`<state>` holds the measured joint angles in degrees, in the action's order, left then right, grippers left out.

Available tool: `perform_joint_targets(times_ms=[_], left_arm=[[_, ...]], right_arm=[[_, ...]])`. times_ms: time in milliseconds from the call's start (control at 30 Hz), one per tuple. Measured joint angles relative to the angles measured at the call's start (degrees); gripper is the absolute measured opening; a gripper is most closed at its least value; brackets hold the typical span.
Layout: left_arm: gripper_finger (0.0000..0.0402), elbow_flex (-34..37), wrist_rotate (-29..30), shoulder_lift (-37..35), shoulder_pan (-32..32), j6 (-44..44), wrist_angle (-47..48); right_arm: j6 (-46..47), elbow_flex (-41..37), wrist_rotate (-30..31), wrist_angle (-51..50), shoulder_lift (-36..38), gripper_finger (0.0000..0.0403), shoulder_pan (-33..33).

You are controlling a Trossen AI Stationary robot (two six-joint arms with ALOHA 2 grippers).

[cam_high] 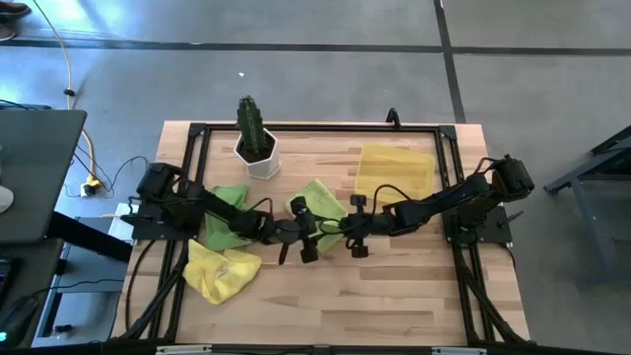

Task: Roll microfiber towels into tight, uniform cylinder then place into a basket
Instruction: Roll the light green microfiber cloth

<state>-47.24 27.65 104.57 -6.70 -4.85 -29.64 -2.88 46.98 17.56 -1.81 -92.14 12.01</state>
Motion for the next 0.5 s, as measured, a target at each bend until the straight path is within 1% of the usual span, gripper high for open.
perform_joint_targets(times_ms=[167,267,500], left_arm=[[0.0180,0.0,-2.2,3.7,2.0,0.6,-3.9],[0.0174,0.1,-3.2,5.7,3.0,-0.2,-3.6],[0.0164,0.0,-10.9,8.7,4.5,-4.3,-4.4]], right_arm=[[-0.2,0.0,0.0,0.4,0.0,0.0000,0.0],[-0.2,0.0,0.0,0.4,0.0,0.0000,0.0],[-0.3,0.0,0.8,0.4,0.0,0.0000,0.0]])
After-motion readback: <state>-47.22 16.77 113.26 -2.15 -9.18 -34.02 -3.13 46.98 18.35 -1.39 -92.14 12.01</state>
